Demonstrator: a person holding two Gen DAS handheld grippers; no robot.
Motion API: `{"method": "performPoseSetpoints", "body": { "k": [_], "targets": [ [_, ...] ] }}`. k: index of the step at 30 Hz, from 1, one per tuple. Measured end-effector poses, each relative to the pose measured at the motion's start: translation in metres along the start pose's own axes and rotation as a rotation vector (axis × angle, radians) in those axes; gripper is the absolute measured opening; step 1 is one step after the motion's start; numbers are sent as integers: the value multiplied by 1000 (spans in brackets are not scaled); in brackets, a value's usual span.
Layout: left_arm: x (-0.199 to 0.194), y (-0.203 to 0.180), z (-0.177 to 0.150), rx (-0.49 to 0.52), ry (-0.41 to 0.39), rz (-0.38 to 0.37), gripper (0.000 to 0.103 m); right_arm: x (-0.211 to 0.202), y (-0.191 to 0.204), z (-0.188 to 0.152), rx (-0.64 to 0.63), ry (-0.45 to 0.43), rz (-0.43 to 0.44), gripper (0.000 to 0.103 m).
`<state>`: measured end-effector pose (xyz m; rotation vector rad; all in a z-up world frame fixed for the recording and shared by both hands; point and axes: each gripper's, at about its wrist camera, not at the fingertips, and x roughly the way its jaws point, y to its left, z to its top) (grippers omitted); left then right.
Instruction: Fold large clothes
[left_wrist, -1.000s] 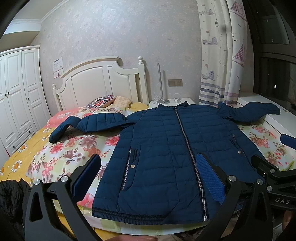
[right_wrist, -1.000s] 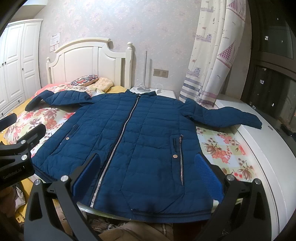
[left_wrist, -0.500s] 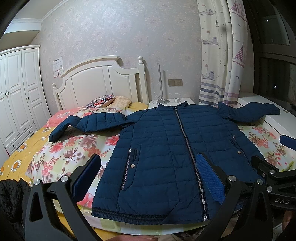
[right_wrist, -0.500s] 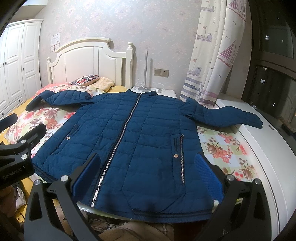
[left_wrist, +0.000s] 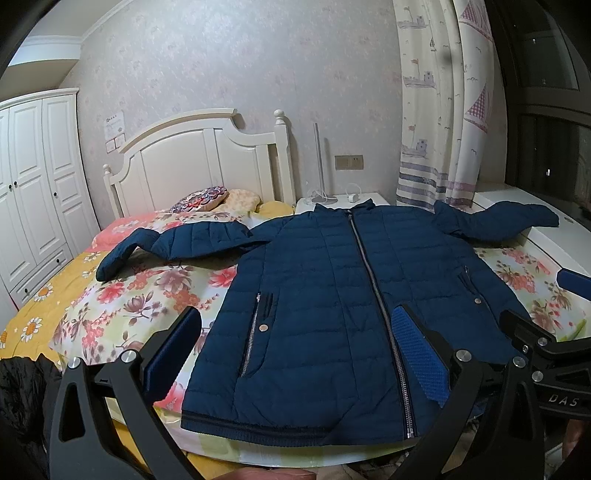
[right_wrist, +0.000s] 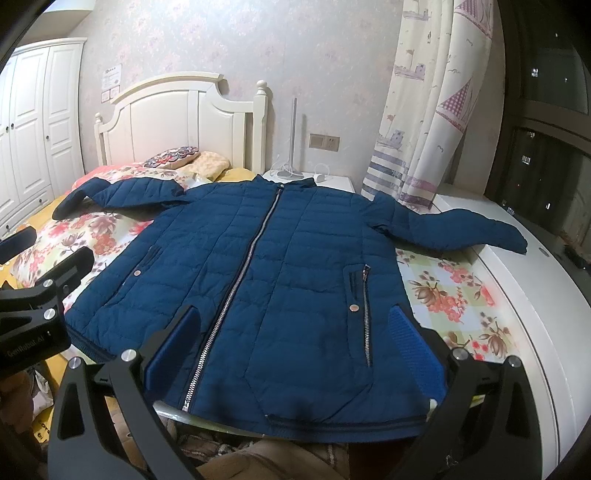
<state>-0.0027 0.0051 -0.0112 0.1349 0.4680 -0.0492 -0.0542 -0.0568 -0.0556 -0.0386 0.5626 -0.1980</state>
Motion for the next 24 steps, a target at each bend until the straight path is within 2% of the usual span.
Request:
{"method": "performPoseSetpoints", "body": {
  "k": [10,14,16,19,21,24],
  "targets": [
    [8,-2,0,8,28,-9,99,9,-5,0,9,21,15,101],
    [34,-8,3,-5,56,-81,99,29,-20,-4,35,26,49,101],
    [66,-12,7,-3,108,-115,99,46,-34,-4,70,64,71,101],
    [137,-18,16,33,240,-121,99,85,-78,-1,205,144,109,101],
    [195,-19,26,71,318,-109,99,114,-111,7,282,171,75,101],
    [261,-14,34,104,359,-53,99,167,-171,25,386,200,-41,101]
  ]
}}
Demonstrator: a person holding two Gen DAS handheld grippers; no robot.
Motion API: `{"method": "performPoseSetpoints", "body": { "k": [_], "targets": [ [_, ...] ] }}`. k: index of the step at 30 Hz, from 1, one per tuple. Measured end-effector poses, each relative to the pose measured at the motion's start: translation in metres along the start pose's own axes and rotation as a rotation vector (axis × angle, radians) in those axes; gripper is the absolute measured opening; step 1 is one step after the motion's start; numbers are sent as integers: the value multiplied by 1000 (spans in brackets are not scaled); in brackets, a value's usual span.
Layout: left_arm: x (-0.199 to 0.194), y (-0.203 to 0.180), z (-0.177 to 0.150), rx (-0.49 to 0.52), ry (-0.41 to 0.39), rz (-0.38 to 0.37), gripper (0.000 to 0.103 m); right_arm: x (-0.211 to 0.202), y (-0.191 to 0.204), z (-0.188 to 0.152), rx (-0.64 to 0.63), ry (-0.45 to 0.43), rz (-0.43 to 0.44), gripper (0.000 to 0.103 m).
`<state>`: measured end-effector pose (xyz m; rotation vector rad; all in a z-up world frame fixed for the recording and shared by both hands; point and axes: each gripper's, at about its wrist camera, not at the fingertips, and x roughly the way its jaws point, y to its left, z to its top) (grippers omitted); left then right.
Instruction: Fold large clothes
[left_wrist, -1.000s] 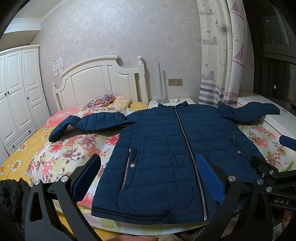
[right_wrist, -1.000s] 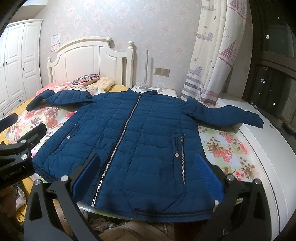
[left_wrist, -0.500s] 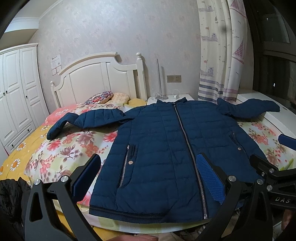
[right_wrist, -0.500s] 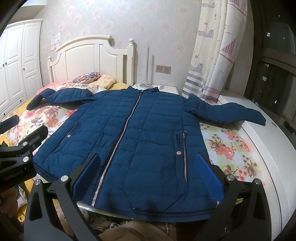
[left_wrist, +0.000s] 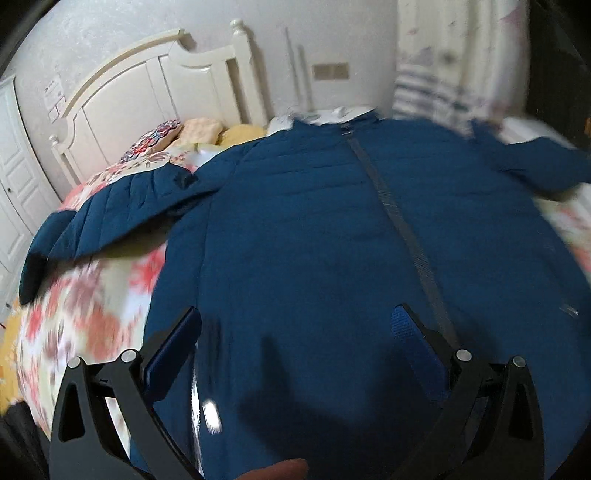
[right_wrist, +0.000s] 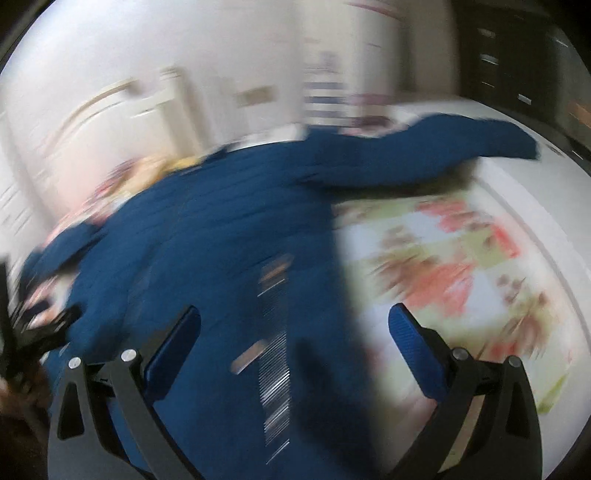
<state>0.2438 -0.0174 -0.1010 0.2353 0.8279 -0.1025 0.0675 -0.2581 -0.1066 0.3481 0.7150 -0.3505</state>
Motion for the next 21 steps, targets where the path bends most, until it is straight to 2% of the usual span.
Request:
{"method": "performPoseSetpoints", "body": {
  "k": [4,6,8,9,12,14,15,16,18,19,20,21],
  "targets": [
    [66,26,26,-30,59,18,99,70,-71,66,187,-9,-33,101],
    [87,38,30,-49,95,-6,99,100,-95,89,244,-3,-63,101],
    [97,52,29,-113,113,-88,99,123,-111,107,266,-7,-85,101],
    [98,55,29,-124,111,-103,99,138,-120,117,271,-8,-114,101],
    [98,52,27,-111,105,-86,99,166,-145,135,338,7,-176,101],
    [96,46,25,-110,103,-73,99,175,-159,139,398,-1,-185,100],
    [95,46,24,-116,105,-75,99,176,-161,141,410,-13,-181,96],
    [96,46,25,-119,107,-77,99,176,-161,144,416,-37,-173,84],
    [97,46,26,-125,112,-71,99,173,-147,152,371,-83,-176,44],
    [96,46,26,-125,112,-67,99,169,-137,155,336,-103,-207,34],
    [98,45,28,-125,111,-64,99,160,-119,160,280,-153,-240,18],
    [97,45,27,-125,110,-63,99,148,-92,168,199,-228,-261,16]
  ]
}}
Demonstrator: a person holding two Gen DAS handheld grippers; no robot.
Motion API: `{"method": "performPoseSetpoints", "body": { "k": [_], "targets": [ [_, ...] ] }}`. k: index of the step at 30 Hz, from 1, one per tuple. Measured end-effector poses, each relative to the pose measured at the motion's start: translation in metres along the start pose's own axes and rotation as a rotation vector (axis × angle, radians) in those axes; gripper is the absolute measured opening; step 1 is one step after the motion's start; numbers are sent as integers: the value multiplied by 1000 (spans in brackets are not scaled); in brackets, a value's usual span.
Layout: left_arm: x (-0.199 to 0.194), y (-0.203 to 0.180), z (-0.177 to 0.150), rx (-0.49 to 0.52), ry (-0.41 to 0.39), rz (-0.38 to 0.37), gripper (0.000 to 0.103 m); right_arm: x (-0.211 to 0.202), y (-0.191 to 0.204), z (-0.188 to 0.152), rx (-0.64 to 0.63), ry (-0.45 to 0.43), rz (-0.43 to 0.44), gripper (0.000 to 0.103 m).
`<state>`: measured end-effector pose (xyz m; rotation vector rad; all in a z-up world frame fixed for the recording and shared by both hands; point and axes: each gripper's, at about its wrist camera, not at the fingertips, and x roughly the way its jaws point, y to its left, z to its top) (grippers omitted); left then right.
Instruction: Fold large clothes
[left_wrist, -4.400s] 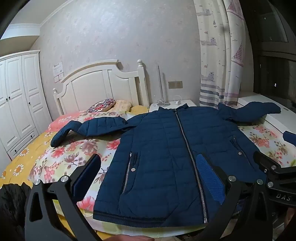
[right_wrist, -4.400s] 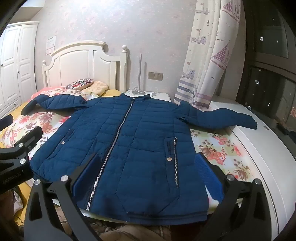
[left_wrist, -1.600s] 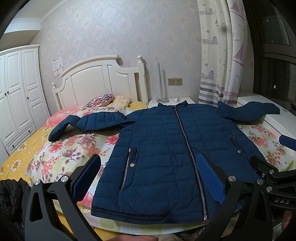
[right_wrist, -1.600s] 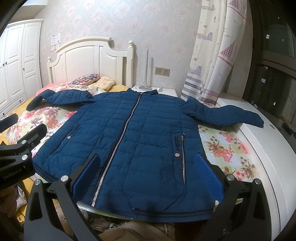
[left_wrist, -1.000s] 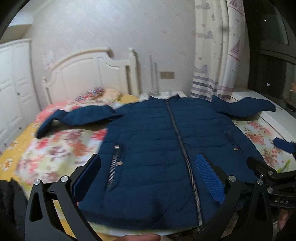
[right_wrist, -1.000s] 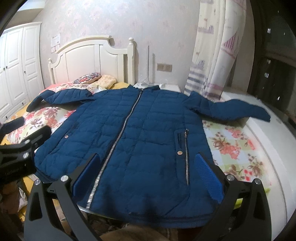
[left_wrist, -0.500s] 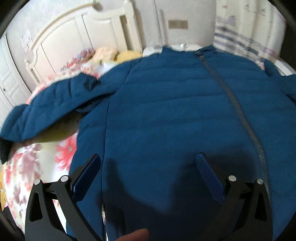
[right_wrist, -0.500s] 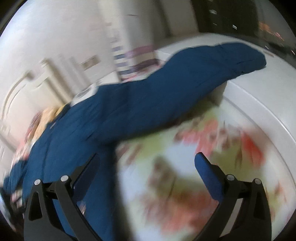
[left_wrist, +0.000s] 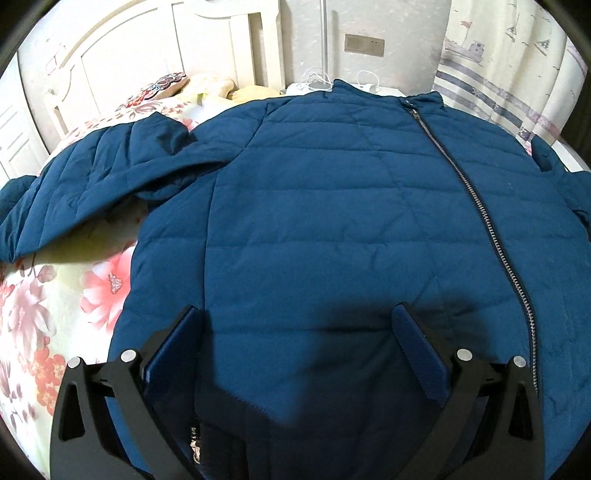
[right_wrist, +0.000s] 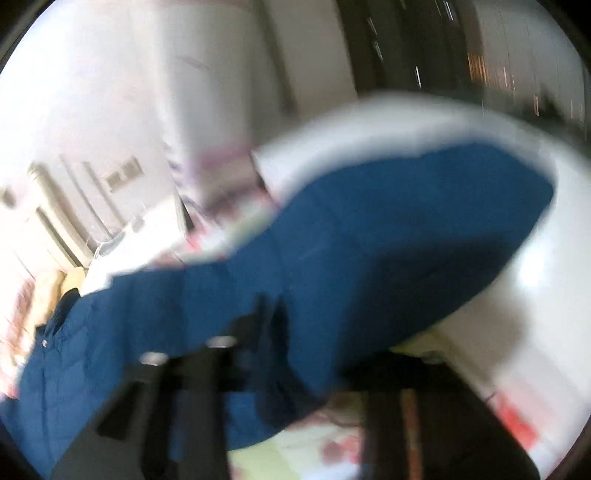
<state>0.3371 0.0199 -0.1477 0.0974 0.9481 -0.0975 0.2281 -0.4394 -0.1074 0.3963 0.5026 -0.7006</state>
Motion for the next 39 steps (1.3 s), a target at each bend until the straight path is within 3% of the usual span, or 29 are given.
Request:
{"method": "performPoseSetpoints", "body": {
  "k": [3,7,10,11,12,13,14,15,17,19,22,24,26,30,35,39],
  "targets": [
    [0,0,0,-2,-2,-1,99,-39,83,4,-216,-117,67,16],
    [-1,0,0,-2,-4,-2,99,-66,198,-35,-560,-115,232,16],
    [-1,2,0,-7,-6,-9,99,-68,271,-93,-790,6,360,17],
    [-1,2,0,-8,-6,-10,99,-64,287,-113,-851,68,397,29],
    [-1,2,0,-8,-6,-11,99,-54,300,-138,-920,172,427,46],
    [-2,2,0,-9,-7,-12,99,-49,310,-155,-957,240,437,49],
    [-1,2,0,-9,-7,-13,99,-50,310,-166,-972,215,416,56],
    [-2,2,-1,-10,-8,-13,99,-56,307,-169,-973,171,405,72],
    [-2,2,-1,-10,-9,-14,99,-56,294,-158,-933,241,426,79],
    [-2,3,-1,-11,-9,-17,99,-66,268,-137,-839,302,485,79],
    [-8,3,-1,-14,-13,-15,99,-95,210,-111,-681,276,551,79],
    [-26,-10,7,14,-74,-47,99,-108,161,-98,-563,267,539,79],
    [-47,-39,23,100,-161,-78,99,-101,103,-86,-380,304,525,79],
    [-66,-147,58,430,-291,-50,99,-90,44,-99,-203,357,485,79],
    [-38,-284,79,760,-325,-59,99,-97,43,-131,-243,372,474,79],
    [-15,-352,78,904,-305,-38,97,-95,47,-152,-310,357,430,80]
  ]
}}
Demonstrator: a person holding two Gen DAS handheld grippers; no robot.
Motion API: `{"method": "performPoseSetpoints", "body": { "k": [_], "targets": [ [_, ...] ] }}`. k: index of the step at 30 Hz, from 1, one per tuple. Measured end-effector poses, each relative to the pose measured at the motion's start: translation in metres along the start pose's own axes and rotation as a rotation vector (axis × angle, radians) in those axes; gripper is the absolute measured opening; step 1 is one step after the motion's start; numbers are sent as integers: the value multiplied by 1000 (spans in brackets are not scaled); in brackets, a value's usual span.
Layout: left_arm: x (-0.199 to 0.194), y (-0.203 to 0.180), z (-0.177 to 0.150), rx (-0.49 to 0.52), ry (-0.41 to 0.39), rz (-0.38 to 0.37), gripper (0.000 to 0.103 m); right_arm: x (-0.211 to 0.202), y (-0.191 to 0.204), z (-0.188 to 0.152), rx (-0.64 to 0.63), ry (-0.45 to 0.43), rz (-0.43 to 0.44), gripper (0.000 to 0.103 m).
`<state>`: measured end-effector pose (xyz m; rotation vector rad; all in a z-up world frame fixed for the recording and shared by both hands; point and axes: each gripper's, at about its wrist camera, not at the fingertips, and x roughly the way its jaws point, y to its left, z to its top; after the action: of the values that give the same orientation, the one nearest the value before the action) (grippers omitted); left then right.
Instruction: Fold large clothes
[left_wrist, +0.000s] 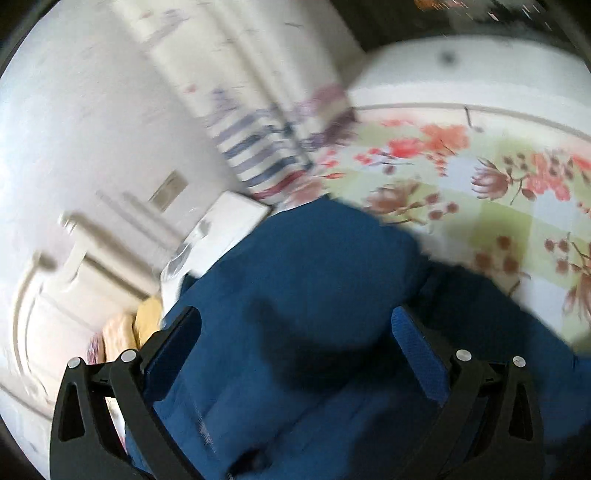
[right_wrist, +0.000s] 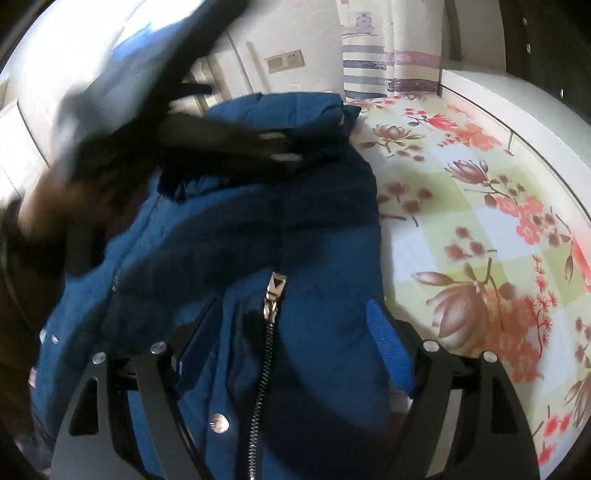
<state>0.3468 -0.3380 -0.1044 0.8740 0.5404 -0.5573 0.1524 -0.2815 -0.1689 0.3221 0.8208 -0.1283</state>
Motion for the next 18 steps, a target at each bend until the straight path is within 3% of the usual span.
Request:
{"method": "performPoseSetpoints", "body": {
  "k": [1,2,3,5,6,9,11,14,18],
  "targets": [
    [7,-6,5,20,11,-5,91,4,0,-2,-14,3,-13,81],
    [15,-12,9,36,32,-24,67,4,4,-6,-23,4,-21,82],
    [20,-13,10,21,46,-32,52,5,5,-7,-29,4,-24,83],
    [9,-3,6,-63,-9,-63,28,7,3,-6,-30,0,-16,84],
    [-1,9,3,-141,-42,-86,24,8,1,-5,-24,-3,-7,84],
    [-35,85,-26,-509,-159,-243,22,10,-8,-2,2,-9,23,84],
    [-53,134,-59,-721,-219,-309,22,9,-9,-2,8,-13,31,84],
    [-68,192,-123,-952,-257,-348,22,9,-8,-1,6,-14,29,84],
    [-72,236,-222,-1157,-227,-334,22,10,-7,1,-1,-13,21,85]
  ]
}}
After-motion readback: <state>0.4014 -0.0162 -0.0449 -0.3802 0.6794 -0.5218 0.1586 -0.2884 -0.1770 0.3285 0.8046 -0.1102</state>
